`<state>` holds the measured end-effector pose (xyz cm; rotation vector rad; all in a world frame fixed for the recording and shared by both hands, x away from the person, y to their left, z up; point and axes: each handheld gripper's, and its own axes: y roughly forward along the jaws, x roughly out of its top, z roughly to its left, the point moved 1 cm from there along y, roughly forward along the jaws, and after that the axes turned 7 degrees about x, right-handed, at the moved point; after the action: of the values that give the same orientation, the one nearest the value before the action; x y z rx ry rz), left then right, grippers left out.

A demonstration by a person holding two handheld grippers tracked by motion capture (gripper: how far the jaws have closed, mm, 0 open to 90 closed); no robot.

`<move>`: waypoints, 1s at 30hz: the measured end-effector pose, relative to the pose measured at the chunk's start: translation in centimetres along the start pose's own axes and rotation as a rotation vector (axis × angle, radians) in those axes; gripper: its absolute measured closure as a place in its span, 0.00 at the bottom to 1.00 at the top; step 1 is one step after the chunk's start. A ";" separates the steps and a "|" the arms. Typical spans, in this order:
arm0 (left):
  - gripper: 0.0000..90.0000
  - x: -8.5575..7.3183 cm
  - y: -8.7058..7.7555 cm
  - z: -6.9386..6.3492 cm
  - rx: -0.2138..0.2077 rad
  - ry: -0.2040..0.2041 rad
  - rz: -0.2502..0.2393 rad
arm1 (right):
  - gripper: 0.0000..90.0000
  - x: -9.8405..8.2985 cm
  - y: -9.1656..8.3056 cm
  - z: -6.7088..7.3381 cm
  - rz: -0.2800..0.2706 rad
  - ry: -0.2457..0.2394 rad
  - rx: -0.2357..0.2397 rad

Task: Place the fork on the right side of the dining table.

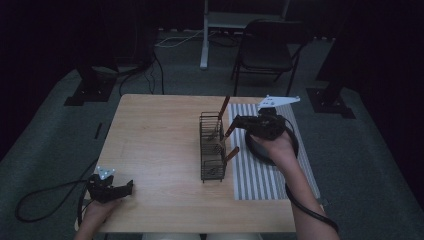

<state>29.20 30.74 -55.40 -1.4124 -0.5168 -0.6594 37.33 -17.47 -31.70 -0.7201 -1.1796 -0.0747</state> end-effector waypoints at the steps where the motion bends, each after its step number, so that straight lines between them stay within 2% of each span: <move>1: 0.01 0.0 0.0 0.0 0.000 0.000 0.000 | 0.90 0.1 -0.3 0.0 -0.004 0.004 -0.001; 10: 0.01 0.0 0.0 0.0 -0.001 0.000 0.001 | 0.90 0.5 -1.9 -0.4 -0.049 0.019 -0.025; 20: 0.01 0.0 0.0 0.0 0.000 0.000 0.001 | 0.90 1.4 -5.3 -0.4 -0.119 0.013 -0.077; 26: 0.01 0.0 0.0 0.0 -0.001 0.000 0.001 | 0.90 0.9 -6.8 -0.7 -0.142 0.026 -0.110; 30: 0.01 0.0 0.0 0.0 0.000 0.001 0.001 | 0.90 0.0 -7.5 -1.0 -0.138 0.034 -0.136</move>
<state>29.19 30.74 -55.39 -1.4128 -0.5153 -0.6588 35.04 -23.82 -28.32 -0.7526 -1.1990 -0.2836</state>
